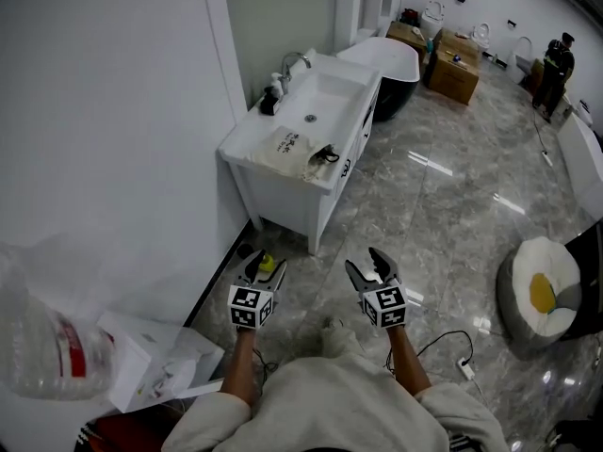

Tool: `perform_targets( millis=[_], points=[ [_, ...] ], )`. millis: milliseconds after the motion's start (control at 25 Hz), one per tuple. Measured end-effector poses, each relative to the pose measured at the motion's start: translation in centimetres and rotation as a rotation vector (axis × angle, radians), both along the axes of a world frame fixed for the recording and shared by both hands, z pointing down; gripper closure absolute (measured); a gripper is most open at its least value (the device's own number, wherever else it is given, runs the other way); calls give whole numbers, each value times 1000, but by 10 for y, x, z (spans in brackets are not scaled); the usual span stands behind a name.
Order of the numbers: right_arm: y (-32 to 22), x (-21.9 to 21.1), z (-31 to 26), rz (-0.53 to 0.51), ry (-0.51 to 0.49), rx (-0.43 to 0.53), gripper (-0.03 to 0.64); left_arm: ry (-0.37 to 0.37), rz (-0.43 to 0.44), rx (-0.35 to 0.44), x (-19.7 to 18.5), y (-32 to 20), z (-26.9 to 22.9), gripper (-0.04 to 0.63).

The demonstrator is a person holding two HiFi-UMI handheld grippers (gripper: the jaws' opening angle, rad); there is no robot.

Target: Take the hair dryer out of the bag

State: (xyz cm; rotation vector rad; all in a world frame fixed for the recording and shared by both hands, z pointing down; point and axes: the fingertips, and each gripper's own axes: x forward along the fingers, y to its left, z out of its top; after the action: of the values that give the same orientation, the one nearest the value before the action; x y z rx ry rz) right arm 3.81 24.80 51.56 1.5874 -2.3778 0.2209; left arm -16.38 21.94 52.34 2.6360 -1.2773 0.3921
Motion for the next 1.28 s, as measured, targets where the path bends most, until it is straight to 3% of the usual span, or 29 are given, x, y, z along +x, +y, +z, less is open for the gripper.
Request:
perform_targets(
  millis=[440,1280],
  points=[
    [-71,21,18,-3,-12,-14,351,-14,-1,-17,24,-70,17,376],
    [-297,71,8,-101,-46,-11,351,-85,-70,-12,82,-266,-6,376]
  ],
)
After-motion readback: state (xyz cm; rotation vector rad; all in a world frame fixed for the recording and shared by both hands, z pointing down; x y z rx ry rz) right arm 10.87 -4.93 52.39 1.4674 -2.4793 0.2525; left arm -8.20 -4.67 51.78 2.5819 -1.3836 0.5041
